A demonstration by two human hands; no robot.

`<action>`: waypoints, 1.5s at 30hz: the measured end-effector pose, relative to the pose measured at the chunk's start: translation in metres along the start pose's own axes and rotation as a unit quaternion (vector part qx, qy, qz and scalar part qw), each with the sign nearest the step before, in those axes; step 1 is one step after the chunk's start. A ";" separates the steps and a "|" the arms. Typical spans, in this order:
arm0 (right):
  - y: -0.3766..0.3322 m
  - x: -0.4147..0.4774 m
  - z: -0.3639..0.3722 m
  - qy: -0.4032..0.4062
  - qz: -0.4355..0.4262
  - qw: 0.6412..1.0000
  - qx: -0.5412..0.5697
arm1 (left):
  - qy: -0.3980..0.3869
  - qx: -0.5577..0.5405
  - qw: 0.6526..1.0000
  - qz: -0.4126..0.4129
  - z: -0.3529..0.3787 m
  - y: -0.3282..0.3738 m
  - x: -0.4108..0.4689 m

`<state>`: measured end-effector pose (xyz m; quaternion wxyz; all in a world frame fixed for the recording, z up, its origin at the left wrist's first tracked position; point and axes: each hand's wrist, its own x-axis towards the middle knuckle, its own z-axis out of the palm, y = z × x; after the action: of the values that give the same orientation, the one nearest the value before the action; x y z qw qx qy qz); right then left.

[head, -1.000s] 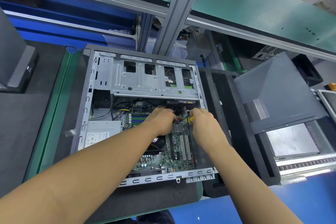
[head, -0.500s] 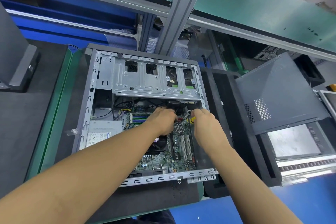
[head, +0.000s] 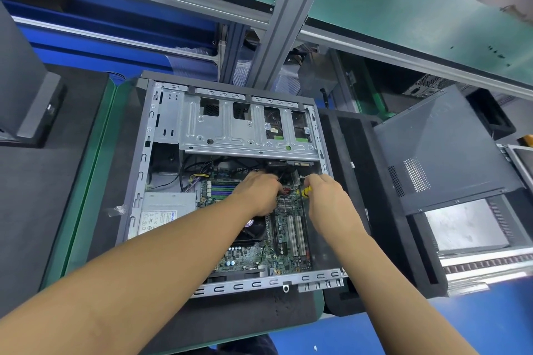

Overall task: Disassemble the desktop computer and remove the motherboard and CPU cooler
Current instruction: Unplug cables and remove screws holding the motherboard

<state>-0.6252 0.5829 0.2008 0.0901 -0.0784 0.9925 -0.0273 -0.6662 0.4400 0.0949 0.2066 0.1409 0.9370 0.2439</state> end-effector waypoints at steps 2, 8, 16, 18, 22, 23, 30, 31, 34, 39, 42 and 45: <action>0.000 0.000 0.000 -0.001 -0.001 1.000 -0.003 | 0.001 0.005 1.000 0.004 0.001 0.000 0.001; -0.001 0.000 0.000 0.001 -0.004 1.000 -0.008 | 0.004 0.013 1.000 0.009 0.002 -0.001 0.002; -0.002 0.001 -0.001 -0.010 -0.006 1.000 -0.020 | 0.012 0.018 1.000 0.016 0.002 0.000 0.001; -0.002 0.003 -0.003 -0.018 -0.001 0.999 -0.037 | 0.016 0.014 1.000 0.017 0.001 0.000 0.001; -0.005 0.008 -0.010 -0.037 0.006 0.996 -0.080 | 0.013 0.014 1.000 0.017 0.001 0.001 -0.001; -0.006 0.008 -0.012 -0.032 0.001 0.996 -0.085 | 0.016 0.013 1.000 0.016 0.000 0.001 -0.002; 0.002 0.014 -0.021 -0.014 -0.028 0.994 -0.105 | 0.130 -0.017 0.991 0.042 0.001 0.019 -0.009; 0.003 0.014 -0.022 -0.014 -0.039 0.994 -0.104 | 0.123 -0.038 0.991 0.031 0.002 0.022 -0.009; 0.003 0.016 -0.023 -0.010 -0.048 0.994 -0.099 | 0.077 -0.116 0.990 -0.002 0.006 0.033 -0.005; 0.002 0.020 -0.022 -0.012 -0.060 0.994 -0.087 | 0.109 -0.160 0.981 -0.020 0.007 0.037 0.000; 0.002 0.022 -0.021 -0.004 -0.042 0.998 -0.055 | 0.127 -0.148 0.981 -0.019 0.009 0.036 -0.001; 0.004 0.024 -0.026 0.034 0.035 0.999 -0.016 | 0.142 -0.139 0.980 -0.031 0.012 0.037 0.001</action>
<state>-0.6544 0.5836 0.2222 0.0563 -0.0442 0.9974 -0.0104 -0.6553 0.4762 0.1041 0.0964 0.0458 0.9177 0.3827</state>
